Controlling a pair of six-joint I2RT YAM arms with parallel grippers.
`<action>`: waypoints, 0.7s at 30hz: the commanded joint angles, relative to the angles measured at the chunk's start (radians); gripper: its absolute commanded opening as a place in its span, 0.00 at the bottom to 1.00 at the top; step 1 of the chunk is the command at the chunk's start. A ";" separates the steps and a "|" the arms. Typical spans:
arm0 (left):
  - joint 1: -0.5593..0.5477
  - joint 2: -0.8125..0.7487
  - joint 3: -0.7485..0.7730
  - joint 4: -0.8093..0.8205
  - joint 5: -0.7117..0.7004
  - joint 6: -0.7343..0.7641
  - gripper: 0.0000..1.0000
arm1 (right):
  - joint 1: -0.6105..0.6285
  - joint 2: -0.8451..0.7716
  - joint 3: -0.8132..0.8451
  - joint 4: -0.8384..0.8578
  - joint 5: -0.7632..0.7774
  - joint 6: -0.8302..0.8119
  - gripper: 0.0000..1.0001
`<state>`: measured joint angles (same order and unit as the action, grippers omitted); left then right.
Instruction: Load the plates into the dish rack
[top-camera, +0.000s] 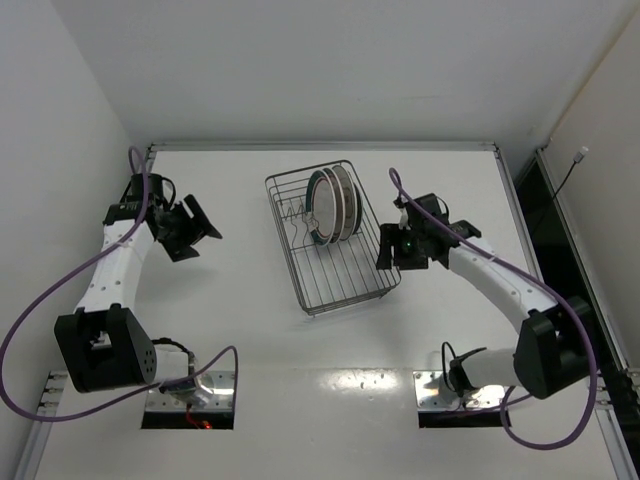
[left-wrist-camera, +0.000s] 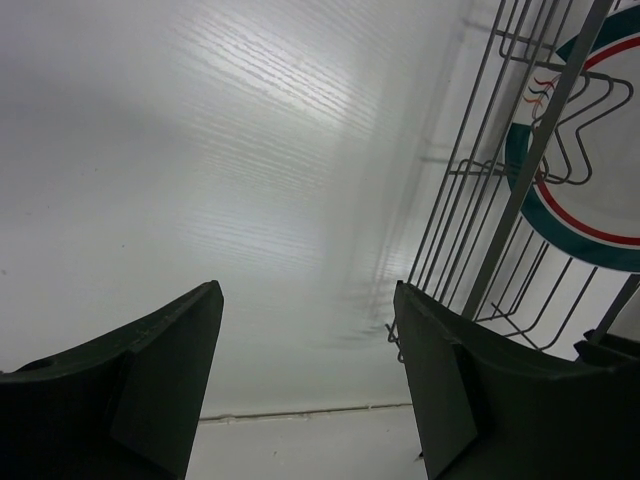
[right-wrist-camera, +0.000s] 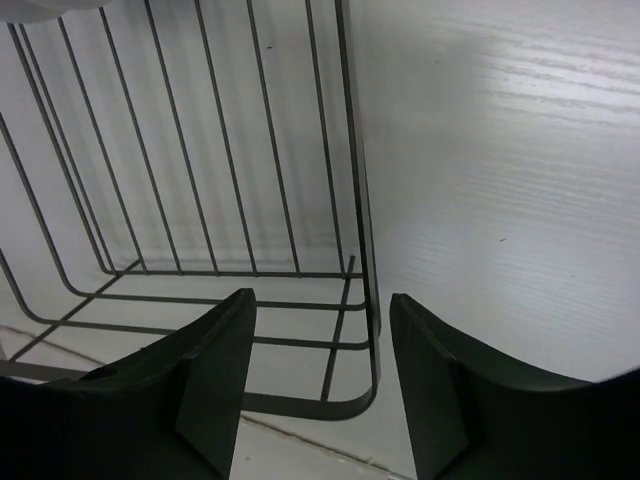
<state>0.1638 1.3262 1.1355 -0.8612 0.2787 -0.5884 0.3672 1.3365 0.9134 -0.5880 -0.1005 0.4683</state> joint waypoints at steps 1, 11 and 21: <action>0.011 -0.005 0.009 0.025 0.027 -0.008 0.66 | -0.001 0.048 -0.019 0.057 -0.057 0.073 0.51; 0.011 -0.005 -0.020 0.014 0.008 0.012 0.66 | 0.012 0.050 -0.050 0.086 -0.052 0.282 0.18; 0.011 -0.005 -0.010 0.014 0.008 0.021 0.66 | 0.099 -0.071 -0.070 0.066 0.131 0.432 0.07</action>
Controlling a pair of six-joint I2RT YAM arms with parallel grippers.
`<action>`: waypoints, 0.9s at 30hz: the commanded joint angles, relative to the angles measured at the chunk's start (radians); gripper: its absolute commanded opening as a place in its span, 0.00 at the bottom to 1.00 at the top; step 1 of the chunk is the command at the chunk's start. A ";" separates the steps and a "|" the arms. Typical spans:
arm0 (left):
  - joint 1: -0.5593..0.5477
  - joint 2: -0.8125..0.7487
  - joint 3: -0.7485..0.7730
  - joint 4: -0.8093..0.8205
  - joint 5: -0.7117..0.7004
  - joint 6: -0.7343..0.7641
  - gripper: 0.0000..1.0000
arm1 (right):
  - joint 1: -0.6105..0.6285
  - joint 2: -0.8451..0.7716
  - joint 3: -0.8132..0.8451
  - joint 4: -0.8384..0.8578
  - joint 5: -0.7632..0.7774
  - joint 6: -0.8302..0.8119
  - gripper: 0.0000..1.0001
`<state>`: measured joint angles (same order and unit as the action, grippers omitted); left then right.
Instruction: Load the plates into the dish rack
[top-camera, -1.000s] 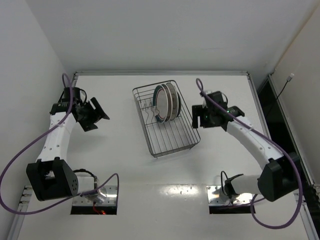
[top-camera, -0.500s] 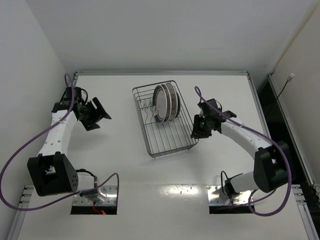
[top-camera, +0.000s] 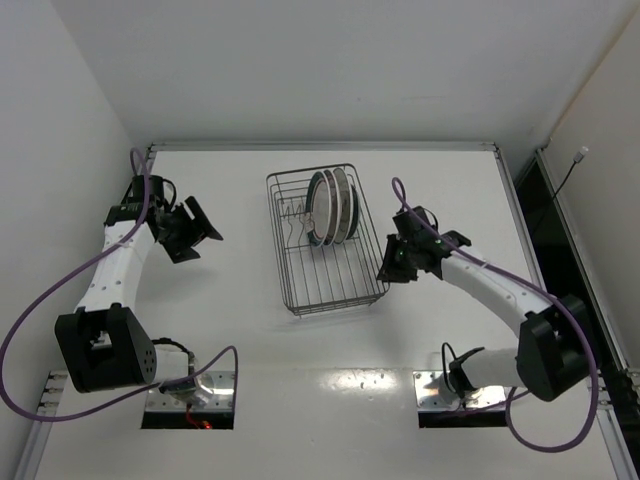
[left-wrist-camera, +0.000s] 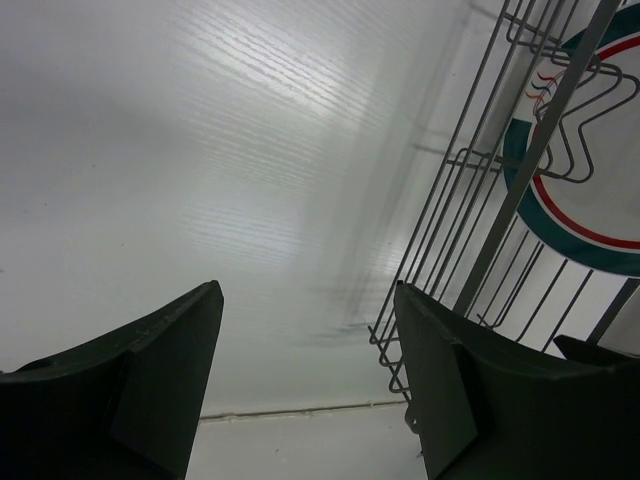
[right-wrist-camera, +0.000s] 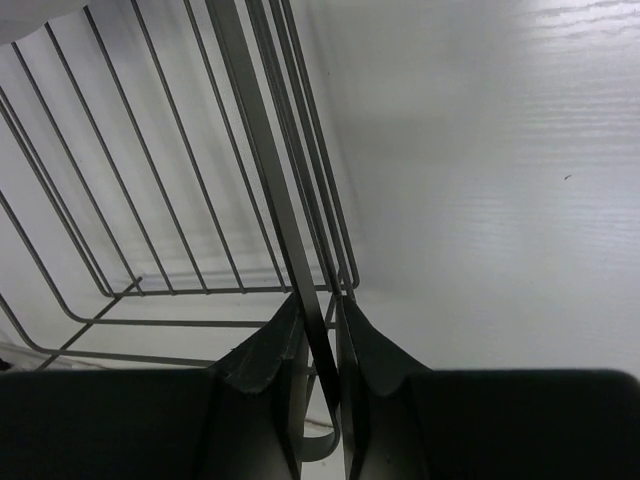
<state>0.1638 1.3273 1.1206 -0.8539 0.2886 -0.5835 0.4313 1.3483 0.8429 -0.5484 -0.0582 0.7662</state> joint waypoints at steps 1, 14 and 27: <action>0.011 -0.007 0.005 0.007 -0.002 0.016 0.66 | 0.046 -0.092 -0.010 0.027 0.089 0.134 0.07; 0.020 0.003 0.015 0.007 0.007 0.016 0.66 | 0.073 0.023 0.012 0.134 0.153 0.219 0.05; 0.029 0.021 0.005 -0.002 -0.015 0.045 0.70 | 0.043 0.048 0.091 0.133 0.063 0.229 0.75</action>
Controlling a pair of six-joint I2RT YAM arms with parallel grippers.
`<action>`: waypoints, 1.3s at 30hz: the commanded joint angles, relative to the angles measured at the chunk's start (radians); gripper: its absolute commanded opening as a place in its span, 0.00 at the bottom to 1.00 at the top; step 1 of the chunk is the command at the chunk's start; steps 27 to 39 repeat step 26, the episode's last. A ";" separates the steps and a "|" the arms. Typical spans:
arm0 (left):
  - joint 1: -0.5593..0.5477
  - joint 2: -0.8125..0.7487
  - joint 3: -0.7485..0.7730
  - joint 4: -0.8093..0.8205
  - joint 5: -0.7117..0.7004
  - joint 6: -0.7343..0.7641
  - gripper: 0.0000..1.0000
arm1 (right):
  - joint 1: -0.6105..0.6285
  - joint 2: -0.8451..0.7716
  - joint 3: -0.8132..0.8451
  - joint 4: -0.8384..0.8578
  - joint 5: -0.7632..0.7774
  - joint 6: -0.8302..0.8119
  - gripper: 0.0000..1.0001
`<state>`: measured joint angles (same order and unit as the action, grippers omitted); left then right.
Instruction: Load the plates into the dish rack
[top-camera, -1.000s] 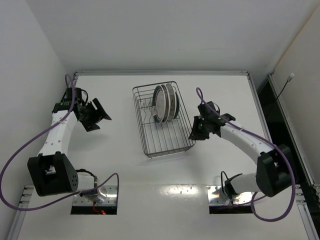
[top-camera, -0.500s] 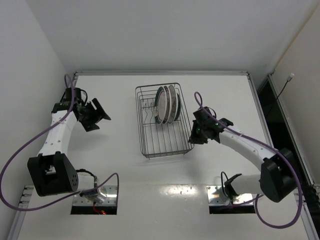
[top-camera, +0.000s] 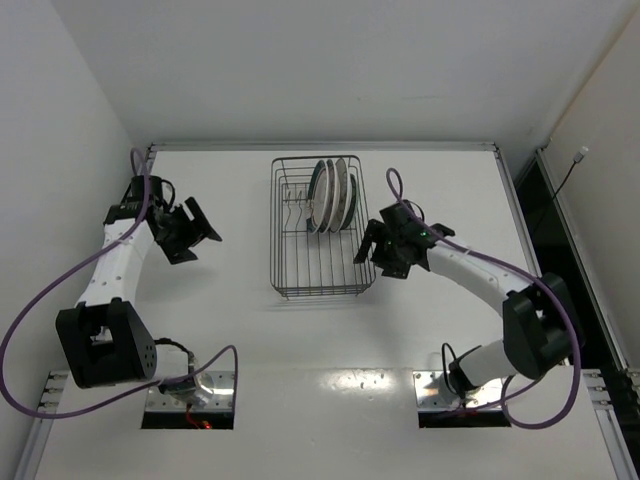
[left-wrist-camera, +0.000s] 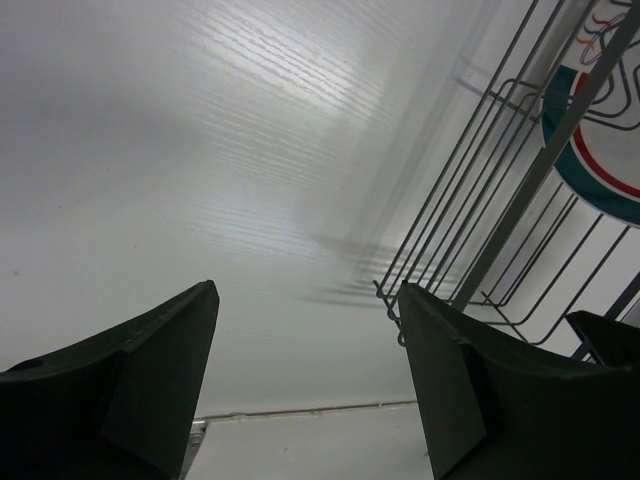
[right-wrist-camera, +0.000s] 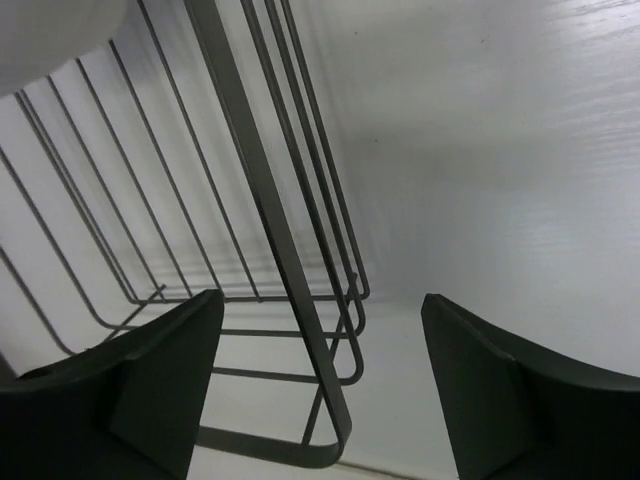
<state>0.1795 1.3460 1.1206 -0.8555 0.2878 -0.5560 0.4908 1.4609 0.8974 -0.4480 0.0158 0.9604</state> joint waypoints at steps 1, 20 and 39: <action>0.014 0.002 0.005 0.009 -0.015 0.018 0.72 | -0.030 -0.086 0.037 0.032 -0.011 0.035 0.80; -0.092 -0.044 -0.013 0.176 -0.120 0.073 0.78 | -0.233 -0.312 0.238 -0.155 0.053 -0.265 1.00; -0.175 -0.087 -0.094 0.239 -0.226 0.108 0.78 | -0.271 -0.277 0.238 -0.167 0.006 -0.265 1.00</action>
